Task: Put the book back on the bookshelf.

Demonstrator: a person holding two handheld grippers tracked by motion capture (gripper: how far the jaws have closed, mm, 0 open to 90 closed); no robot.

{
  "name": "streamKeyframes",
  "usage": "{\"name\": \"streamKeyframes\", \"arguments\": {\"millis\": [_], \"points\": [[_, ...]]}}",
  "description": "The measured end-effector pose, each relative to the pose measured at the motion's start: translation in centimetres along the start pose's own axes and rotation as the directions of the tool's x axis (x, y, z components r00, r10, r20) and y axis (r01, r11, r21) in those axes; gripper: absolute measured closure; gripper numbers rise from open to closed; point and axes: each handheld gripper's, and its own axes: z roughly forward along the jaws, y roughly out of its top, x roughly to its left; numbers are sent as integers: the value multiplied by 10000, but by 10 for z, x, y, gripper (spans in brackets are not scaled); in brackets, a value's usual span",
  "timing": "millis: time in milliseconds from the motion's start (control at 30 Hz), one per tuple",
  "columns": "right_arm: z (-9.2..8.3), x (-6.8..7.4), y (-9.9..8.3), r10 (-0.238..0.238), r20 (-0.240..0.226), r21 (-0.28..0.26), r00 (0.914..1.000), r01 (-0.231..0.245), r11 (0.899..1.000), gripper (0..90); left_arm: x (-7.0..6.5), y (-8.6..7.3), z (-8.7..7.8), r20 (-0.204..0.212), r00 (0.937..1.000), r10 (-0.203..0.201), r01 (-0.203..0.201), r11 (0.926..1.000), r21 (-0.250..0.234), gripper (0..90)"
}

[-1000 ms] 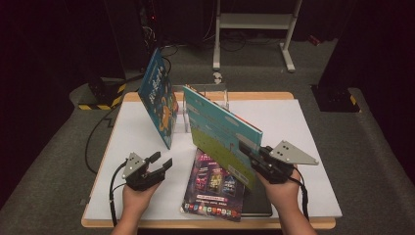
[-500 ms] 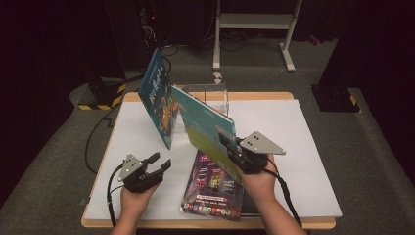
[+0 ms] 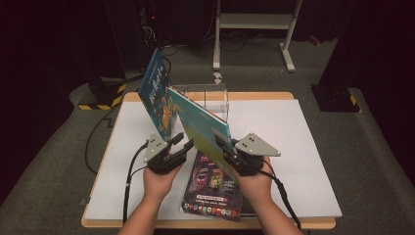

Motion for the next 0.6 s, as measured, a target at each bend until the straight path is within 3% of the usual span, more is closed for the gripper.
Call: {"name": "streamKeyframes", "arguments": {"millis": [100,200,367,467,567,600], "points": [[0,1,-1,89,-67,-25,9999,-89,10000,793,-2,6,15,-174,9998,-46,47,10000,73,560],[-2,4,-2,170,-246,-11,9996,-171,9999,772,-1,5,15,-200,9998,-83,82,10000,-17,566],[-19,-4,-24,668,-1206,286,9905,-638,9976,664,2,3,14,-273,9994,-196,194,9998,-68,572],[-31,-8,-43,565,-1539,417,9865,-507,9978,739,3,2,14,-283,9994,-195,193,9998,-57,574],[-34,0,-43,128,-1363,483,9906,-63,9988,756,3,2,14,-169,9994,-311,311,9995,29,576],[-34,4,-42,-45,-1318,557,9913,119,9984,757,3,3,12,42,9992,-389,389,9992,18,562]]}}
